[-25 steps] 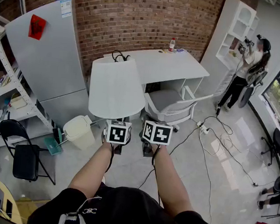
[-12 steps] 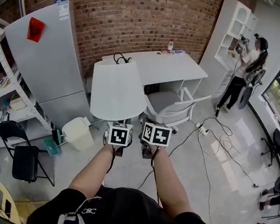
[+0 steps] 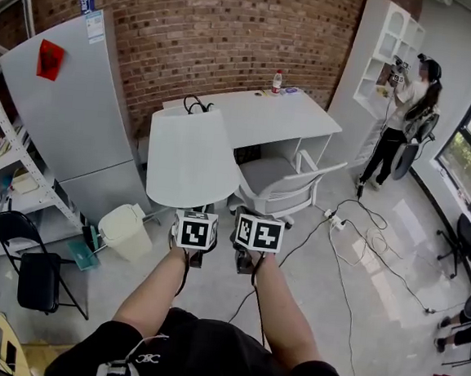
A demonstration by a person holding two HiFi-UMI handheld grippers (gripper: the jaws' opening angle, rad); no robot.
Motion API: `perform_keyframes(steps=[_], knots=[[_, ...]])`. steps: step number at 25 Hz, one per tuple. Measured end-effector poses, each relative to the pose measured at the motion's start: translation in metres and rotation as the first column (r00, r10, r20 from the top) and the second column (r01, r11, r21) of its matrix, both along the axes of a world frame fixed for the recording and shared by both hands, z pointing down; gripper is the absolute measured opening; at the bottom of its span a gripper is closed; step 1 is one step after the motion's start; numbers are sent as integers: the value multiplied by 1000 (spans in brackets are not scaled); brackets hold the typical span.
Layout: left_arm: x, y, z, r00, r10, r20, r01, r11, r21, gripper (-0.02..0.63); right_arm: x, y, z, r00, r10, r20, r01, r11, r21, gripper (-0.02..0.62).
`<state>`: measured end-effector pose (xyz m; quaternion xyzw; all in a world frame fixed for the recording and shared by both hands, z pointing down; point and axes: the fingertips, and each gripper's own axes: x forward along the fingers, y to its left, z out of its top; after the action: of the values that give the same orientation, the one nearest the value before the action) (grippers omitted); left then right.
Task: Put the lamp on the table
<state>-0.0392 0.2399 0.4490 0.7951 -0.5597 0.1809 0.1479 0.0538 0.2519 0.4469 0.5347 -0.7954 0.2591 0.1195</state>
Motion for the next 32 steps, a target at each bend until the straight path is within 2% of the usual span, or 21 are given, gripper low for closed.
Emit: perform_keyframes(steps=[5, 11, 16, 24, 32], knots=[[9, -6, 3, 1000, 11, 2, -11, 1000, -6, 66, 12, -1, 7, 1000, 13, 5, -13, 1000, -14, -3], [27, -19, 10, 999, 31, -33, -31, 999, -26, 66, 33, -12, 14, 1000, 27, -13, -27, 999, -21, -3], [35, -41, 15, 998, 57, -19, -57, 998, -13, 66, 42, -33, 14, 999, 44, -15, -44, 999, -12, -3], [31, -96, 14, 998, 53, -19, -53, 999, 7, 66, 36, -86, 15, 999, 31, -20, -31, 1000, -4, -3], [13, -177, 14, 999, 41, -24, -41, 999, 7, 66, 20, -170, 17, 1000, 13, -27, -13, 1000, -15, -3]])
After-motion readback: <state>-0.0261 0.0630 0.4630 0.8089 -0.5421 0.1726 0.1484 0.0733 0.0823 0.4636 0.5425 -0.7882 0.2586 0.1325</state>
